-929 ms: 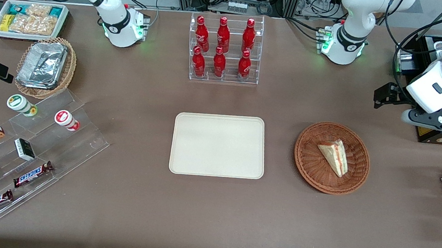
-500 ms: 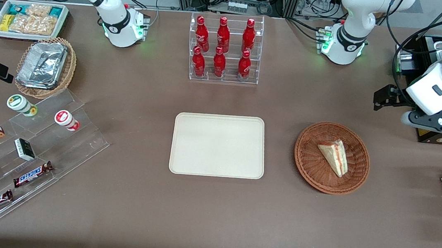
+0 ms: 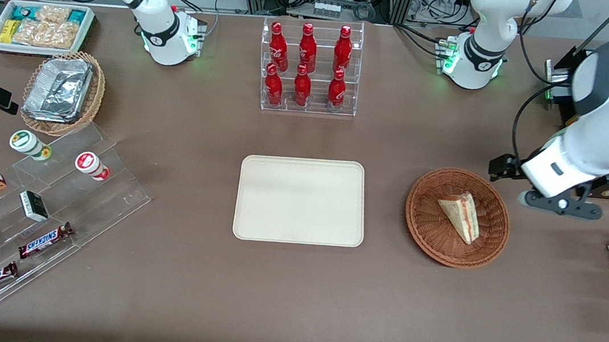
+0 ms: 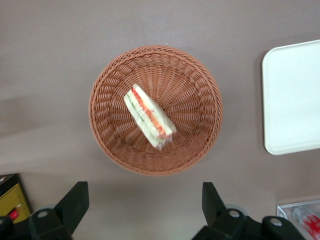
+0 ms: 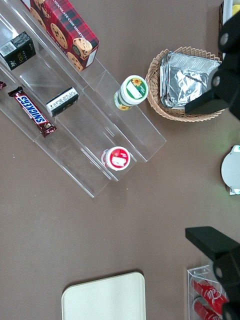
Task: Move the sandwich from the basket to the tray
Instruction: 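Move the left gripper over the sandwich in the wicker basket, then lower the open left gripper and close it on the wrapped sandwich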
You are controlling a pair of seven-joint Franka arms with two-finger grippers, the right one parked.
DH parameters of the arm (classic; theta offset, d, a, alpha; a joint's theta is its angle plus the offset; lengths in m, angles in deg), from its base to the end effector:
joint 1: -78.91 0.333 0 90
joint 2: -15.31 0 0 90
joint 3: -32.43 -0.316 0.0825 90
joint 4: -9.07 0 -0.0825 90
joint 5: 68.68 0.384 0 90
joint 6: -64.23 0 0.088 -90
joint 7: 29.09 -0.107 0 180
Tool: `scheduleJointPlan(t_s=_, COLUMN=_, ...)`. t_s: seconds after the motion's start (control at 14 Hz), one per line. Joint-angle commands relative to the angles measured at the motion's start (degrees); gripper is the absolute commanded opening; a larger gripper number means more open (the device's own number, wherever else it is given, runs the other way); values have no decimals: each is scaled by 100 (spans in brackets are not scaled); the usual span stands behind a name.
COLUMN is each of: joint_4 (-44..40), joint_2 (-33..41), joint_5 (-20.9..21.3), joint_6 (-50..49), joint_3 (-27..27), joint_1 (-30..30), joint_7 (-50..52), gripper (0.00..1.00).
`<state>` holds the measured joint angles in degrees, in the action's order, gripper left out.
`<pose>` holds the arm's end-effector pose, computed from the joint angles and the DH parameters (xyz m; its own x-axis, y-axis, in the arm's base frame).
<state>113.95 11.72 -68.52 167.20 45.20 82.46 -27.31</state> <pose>0.5626 -0.0887 0.4857 0.9870 -0.1303 -0.0946 -0.1301 -0.9915 0.0083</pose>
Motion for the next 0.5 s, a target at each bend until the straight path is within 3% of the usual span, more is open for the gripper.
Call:
scheduleJointPlan(t_s=0.0, joint_4=952, joint_2=333, joint_5=37, joint_6=897, joint_3=41, joint_1=41, joint_7=217, gripper=100)
scheduleJointPlan(t_s=0.43, joint_4=2211, joint_2=518, joint_5=37, joint_6=2419, joint_3=41, joint_1=58, joint_7=514, gripper=100)
